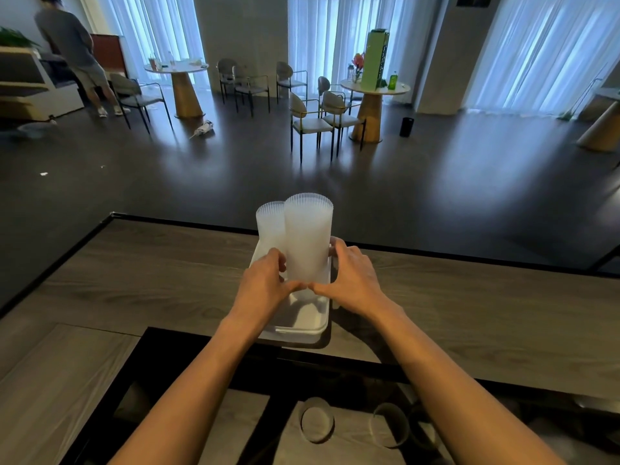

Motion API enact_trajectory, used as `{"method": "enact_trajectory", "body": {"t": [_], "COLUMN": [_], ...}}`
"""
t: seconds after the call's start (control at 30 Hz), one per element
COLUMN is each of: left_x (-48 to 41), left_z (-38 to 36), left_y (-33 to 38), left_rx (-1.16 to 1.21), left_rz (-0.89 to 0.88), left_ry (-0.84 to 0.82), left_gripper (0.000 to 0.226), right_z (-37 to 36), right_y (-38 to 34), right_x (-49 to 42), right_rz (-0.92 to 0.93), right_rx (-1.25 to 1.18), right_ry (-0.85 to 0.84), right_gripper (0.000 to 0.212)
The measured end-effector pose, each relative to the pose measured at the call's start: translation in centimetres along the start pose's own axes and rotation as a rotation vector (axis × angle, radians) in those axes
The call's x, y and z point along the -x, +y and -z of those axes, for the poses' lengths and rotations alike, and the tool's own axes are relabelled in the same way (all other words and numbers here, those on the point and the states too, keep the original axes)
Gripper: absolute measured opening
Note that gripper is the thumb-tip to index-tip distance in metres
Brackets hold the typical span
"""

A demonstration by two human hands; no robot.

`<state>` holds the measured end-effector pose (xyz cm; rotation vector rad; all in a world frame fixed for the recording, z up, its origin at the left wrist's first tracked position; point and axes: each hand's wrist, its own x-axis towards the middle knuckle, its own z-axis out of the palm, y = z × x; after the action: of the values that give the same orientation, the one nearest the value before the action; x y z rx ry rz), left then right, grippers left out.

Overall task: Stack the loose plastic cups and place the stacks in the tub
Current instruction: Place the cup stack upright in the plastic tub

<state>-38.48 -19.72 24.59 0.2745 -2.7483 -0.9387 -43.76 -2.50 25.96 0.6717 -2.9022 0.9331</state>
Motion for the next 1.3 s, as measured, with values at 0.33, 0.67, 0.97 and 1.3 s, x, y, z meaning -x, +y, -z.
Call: {"method": "enact_trajectory", "body": {"t": [0.33, 0.67, 0.97, 1.3], "left_x": [-0.3, -0.3, 0.0, 0.8], "left_z": [-0.7, -0.8, -0.2, 0.3], "left_y": [0.0, -0.1, -0.2, 0.4], "left_rx": [0.029, -0.06, -0.066, -0.078], "left_rz": [0.017, -0.024, 0.011, 0.012], "left_ry": [-0.01, 0.012, -0.067, -0.073], "left_gripper": [0.048, 0.051, 0.059, 0.074], "right_z": [-1.5, -1.9, -1.0, 0.1], "right_y": [-0.1, -0.1, 0.0, -0.5], "right_x": [-0.4, -1.1, -0.7, 0.2], "right_rz": [-0.016, -0.08, -0.054, -0.037], "right_rx": [-0.036, -0.043, 0.014, 0.032], "right_ry": [0.119, 0.129, 0.07, -0.007], "right_gripper": [0.088, 0.09, 0.085, 0.091]}}
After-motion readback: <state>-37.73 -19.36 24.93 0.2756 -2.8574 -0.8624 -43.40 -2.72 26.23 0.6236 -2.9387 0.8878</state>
